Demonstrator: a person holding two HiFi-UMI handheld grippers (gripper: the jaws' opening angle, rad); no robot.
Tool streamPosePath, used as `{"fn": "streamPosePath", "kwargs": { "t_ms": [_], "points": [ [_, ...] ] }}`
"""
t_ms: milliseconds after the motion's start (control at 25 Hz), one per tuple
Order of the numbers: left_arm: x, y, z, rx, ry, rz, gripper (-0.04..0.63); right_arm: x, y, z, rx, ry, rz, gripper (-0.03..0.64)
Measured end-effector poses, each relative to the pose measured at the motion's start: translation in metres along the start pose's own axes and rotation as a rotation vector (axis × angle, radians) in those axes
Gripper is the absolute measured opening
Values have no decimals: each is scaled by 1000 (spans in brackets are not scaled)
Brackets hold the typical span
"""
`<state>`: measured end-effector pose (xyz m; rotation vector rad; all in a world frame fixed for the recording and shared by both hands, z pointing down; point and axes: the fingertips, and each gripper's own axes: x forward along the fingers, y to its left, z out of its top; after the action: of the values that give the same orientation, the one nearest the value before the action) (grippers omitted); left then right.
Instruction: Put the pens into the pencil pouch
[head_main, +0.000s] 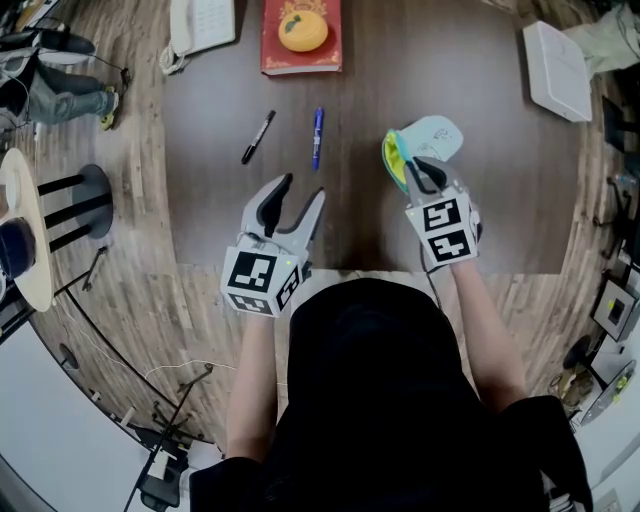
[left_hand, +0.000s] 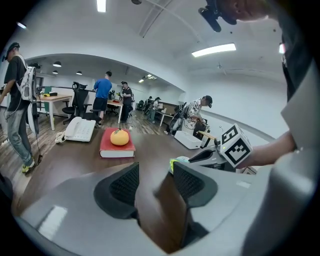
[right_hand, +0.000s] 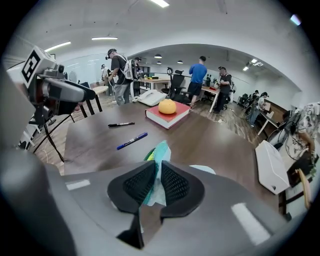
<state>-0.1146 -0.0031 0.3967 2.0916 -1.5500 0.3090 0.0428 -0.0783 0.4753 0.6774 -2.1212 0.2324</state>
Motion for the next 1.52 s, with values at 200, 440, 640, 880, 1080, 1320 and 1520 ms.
{"fn": "streamPosePath", "kwargs": {
  "t_ms": [200, 440, 640, 880, 1080, 1320, 1520],
  "points": [
    [13, 13, -12, 66, 59, 3, 199, 3, -4, 2, 38, -6, -4, 48],
    [36, 24, -34, 97, 142, -18, 196, 2, -13, 2, 80, -6, -11, 49],
    [57, 42, -59, 62, 187, -17, 196, 1, -14, -1, 91, 2, -13, 49],
    [78, 49, -82, 41, 238, -30, 192, 1, -18, 1, 109, -1, -25, 49],
    [91, 53, -103, 35, 280, -36, 178, 0, -19, 4, 107, -8, -31, 49],
    [103, 57, -123, 48, 336, -29, 161, -1, -18, 5, 122, -12, -36, 49],
    [115, 60, -136, 45, 372, -22, 155, -1, -19, 3, 127, -14, -39, 49]
  ]
}}
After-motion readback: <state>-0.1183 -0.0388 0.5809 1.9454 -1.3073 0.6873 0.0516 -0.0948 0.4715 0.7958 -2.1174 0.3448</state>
